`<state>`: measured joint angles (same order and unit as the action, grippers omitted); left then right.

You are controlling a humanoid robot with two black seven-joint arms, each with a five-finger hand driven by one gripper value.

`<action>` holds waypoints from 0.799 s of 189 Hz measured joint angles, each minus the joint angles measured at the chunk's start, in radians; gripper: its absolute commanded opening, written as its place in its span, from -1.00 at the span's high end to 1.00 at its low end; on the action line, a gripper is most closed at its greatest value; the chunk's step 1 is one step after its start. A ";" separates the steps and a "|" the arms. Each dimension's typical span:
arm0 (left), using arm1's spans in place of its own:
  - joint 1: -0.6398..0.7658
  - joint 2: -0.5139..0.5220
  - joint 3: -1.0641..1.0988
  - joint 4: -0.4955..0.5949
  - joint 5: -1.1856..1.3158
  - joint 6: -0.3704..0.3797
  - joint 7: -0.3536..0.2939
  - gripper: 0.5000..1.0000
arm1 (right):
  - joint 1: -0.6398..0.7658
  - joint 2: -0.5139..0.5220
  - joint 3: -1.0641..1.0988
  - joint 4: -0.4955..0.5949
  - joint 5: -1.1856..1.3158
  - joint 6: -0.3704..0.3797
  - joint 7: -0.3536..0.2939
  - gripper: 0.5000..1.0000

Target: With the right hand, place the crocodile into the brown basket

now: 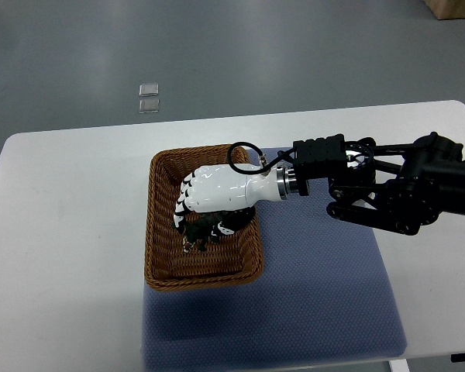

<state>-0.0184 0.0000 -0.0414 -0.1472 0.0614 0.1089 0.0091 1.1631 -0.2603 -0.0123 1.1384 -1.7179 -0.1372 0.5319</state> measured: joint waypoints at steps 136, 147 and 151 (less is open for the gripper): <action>0.000 0.000 0.000 0.000 0.000 0.000 0.000 -1.00 | -0.134 -0.108 0.320 -0.094 0.172 0.075 -0.027 -0.42; 0.000 0.000 0.000 0.000 0.000 0.000 0.000 -1.00 | -0.159 -0.119 0.364 -0.117 0.239 0.119 -0.045 -0.43; 0.000 0.000 0.000 0.000 0.000 0.000 0.000 -1.00 | -0.170 -0.122 0.382 -0.129 0.273 0.138 -0.052 -0.43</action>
<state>-0.0184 0.0000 -0.0414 -0.1473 0.0614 0.1089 0.0093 0.9929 -0.3825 0.3695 1.0098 -1.4449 0.0008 0.4795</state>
